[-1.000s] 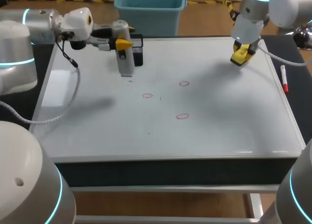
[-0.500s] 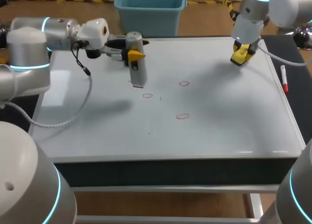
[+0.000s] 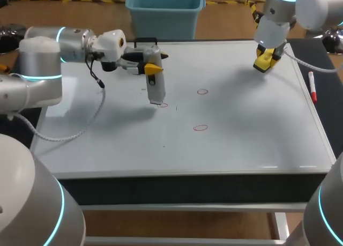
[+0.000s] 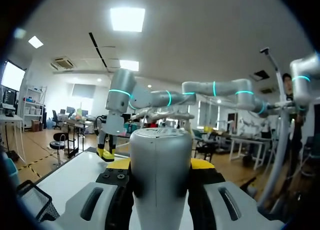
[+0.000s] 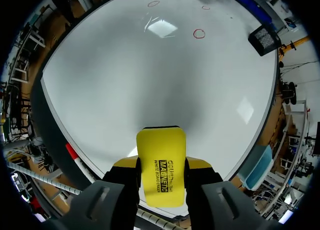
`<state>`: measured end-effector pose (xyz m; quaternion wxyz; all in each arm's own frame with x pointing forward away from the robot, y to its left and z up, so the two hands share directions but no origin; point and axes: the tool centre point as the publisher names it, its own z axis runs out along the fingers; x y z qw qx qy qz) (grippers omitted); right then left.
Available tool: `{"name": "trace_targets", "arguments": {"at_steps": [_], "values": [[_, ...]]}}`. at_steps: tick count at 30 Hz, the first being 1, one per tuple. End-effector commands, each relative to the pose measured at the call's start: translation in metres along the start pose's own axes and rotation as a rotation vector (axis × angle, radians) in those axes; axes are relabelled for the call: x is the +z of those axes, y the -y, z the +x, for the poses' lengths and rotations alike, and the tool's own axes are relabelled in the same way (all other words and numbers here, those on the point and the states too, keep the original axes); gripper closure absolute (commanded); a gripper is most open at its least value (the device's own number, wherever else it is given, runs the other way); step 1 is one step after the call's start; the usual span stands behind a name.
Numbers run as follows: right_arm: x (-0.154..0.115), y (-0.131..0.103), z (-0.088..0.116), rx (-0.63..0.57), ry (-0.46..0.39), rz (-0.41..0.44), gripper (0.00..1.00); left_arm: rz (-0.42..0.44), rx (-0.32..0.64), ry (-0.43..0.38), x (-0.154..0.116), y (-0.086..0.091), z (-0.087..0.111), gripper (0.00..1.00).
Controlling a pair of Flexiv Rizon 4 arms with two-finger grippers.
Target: Pick up the inspection probe, press it on each red-marked spot on the whiteboard one by one, put down the probe, pick up the eraser, and wipe off all the red marks.
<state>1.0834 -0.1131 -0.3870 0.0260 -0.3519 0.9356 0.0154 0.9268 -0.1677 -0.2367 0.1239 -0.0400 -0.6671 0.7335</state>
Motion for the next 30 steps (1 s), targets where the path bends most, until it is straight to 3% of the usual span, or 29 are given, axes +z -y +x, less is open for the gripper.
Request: {"name": "trace_targets", "arguments": {"at_steps": [1,30], "values": [[-0.001,0.001,0.0,-0.002,-0.004,0.001,1.0,0.009,0.001,-0.065,0.001,-0.01,-0.008,1.0],[-0.001,0.001,0.0,-0.002,-0.004,0.001,1.0,-0.028,0.008,-0.138,0.015,-0.036,-0.019,1.0]]}}
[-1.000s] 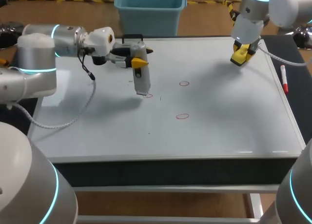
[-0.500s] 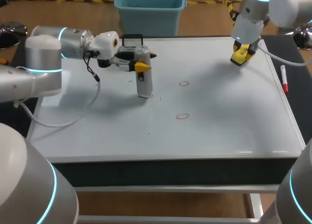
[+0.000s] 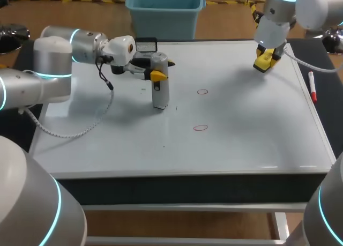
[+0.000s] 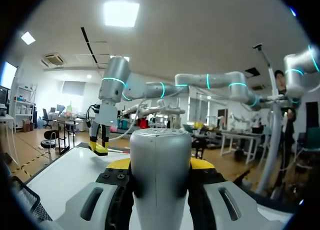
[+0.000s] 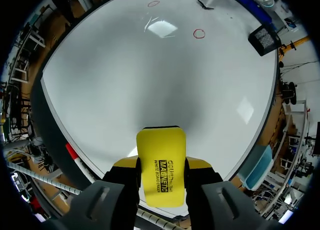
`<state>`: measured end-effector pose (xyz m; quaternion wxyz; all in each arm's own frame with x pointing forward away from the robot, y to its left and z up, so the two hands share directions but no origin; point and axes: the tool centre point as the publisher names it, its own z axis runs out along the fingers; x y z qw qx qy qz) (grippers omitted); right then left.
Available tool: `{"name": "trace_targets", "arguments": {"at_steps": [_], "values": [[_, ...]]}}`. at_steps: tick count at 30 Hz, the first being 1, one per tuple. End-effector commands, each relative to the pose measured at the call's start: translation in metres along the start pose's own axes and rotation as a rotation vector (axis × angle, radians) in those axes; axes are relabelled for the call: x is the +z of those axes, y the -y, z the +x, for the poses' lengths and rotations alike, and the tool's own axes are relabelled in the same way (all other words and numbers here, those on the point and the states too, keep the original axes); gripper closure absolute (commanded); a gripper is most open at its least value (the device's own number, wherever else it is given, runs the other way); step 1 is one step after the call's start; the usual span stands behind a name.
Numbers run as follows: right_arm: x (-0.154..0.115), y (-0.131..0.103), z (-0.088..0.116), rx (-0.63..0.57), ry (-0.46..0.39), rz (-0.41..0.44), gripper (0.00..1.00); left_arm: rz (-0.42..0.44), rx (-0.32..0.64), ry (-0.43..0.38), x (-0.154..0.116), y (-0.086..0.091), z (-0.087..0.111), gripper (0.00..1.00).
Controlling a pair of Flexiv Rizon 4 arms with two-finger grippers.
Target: Pick up the inspection probe, press it on each red-marked spot on the whiteboard one by one, put down the probe, pick up the eraser, and wipe off all the red marks.
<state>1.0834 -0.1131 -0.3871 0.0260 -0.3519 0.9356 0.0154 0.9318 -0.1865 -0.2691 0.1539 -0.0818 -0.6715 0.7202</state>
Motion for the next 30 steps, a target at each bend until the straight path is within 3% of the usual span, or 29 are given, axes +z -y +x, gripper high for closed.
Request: {"name": "trace_targets", "arguments": {"at_steps": [1,30], "values": [[-0.001,0.001,0.0,-0.002,-0.004,0.001,1.0,0.003,0.002,-0.037,0.002,-0.003,-0.007,1.0],[-0.001,0.001,0.0,-0.002,-0.004,0.001,1.0,-0.025,0.007,-0.062,0.002,-0.012,-0.008,1.0]]}}
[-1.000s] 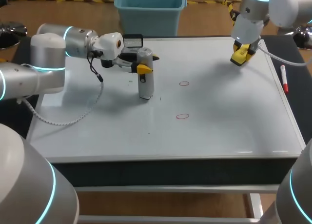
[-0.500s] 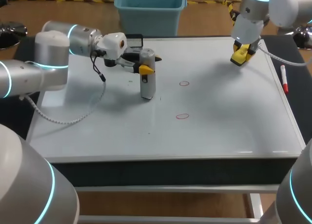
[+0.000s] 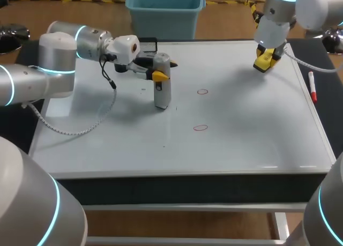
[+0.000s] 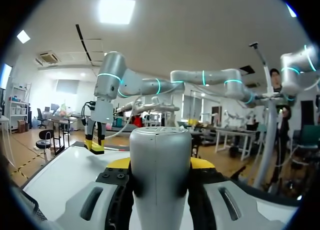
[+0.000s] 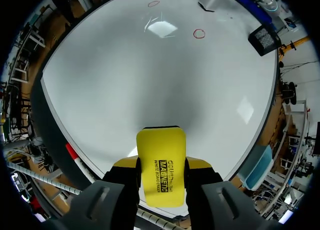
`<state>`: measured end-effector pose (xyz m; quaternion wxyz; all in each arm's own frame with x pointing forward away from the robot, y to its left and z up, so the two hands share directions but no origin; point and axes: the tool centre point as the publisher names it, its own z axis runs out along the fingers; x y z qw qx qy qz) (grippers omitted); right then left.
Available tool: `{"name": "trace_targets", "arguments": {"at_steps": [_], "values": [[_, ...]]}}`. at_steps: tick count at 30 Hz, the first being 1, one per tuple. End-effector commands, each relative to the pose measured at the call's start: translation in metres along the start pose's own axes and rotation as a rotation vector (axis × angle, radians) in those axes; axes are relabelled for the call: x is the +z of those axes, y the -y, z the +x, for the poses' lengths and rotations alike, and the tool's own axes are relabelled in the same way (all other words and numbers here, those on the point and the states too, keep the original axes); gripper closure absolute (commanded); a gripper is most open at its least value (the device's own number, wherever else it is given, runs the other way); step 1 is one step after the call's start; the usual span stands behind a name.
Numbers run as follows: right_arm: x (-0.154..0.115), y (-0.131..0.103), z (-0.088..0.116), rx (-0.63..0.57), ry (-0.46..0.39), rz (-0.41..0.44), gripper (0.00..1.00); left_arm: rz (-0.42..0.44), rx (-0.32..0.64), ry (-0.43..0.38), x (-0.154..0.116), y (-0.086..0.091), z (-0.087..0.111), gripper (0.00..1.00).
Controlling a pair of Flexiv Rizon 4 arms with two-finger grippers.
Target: Pick up the inspection probe, press it on each red-marked spot on the whiteboard one by one, put down the probe, pick up the eraser, and wipe off all the red marks.
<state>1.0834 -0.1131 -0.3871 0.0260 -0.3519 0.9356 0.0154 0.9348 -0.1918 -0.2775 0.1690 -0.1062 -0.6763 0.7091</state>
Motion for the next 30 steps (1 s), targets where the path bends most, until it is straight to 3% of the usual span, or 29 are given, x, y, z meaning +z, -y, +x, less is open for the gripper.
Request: {"name": "trace_targets", "arguments": {"at_steps": [1,12,30], "values": [[-0.001,0.001,0.0,-0.002,-0.004,0.001,1.0,0.002,0.001,-0.006,-0.001,-0.004,-0.002,1.0],[-0.001,0.001,0.0,-0.002,-0.004,0.001,1.0,0.02,0.057,0.05,-0.014,0.024,-0.002,1.0],[-0.001,0.001,0.0,-0.002,-0.004,0.001,1.0,-0.035,0.104,0.27,-0.112,0.061,-0.012,1.0]]}}
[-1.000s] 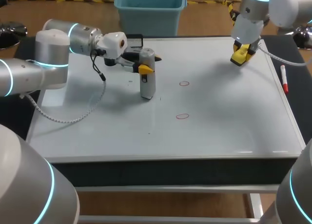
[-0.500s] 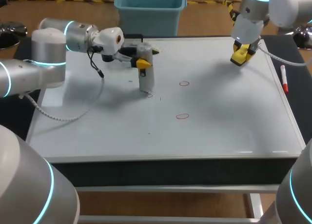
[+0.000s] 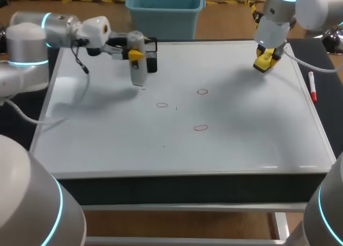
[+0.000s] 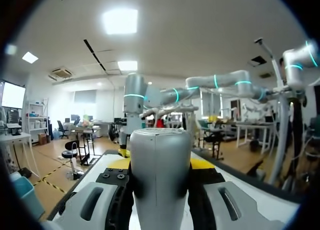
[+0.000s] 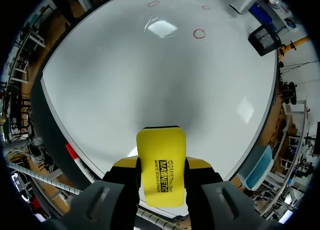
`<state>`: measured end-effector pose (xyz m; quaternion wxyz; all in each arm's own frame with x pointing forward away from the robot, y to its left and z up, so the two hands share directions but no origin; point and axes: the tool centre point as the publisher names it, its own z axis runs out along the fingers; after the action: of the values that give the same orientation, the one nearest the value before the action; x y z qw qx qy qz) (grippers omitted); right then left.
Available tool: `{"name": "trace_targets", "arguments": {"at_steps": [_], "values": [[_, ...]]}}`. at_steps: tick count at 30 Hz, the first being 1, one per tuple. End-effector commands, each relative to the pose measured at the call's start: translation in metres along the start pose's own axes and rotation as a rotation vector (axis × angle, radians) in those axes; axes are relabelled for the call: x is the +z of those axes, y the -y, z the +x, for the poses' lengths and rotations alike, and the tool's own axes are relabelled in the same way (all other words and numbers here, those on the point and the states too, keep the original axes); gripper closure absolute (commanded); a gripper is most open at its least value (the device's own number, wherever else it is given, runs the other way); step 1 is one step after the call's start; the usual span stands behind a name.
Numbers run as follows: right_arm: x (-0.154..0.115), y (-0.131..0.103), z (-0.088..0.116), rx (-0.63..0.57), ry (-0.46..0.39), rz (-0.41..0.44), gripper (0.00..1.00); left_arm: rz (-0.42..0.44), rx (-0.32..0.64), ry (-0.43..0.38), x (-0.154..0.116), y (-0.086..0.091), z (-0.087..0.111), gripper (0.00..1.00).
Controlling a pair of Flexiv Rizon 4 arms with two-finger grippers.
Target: Pick up the inspection probe, press it on each red-marked spot on the whiteboard one by one, put down the probe, pick up the eraser, and wipe off all the red marks.
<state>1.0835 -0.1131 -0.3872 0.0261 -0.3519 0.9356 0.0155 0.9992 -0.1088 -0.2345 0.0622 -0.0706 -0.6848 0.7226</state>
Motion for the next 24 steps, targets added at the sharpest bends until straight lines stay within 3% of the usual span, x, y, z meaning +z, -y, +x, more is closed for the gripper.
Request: {"name": "trace_targets", "arguments": {"at_steps": [1,13,24], "values": [[-0.001,0.001,0.0,-0.002,-0.004,0.001,1.0,-0.022,0.002,0.086,-0.021,0.012,0.007,1.0],[-0.001,0.001,0.0,-0.002,-0.004,0.001,1.0,-0.017,0.022,0.231,-0.079,0.024,0.006,1.0],[-0.001,0.001,0.0,-0.002,-0.004,0.001,1.0,-0.043,0.056,0.267,-0.102,0.032,0.008,1.0]]}}
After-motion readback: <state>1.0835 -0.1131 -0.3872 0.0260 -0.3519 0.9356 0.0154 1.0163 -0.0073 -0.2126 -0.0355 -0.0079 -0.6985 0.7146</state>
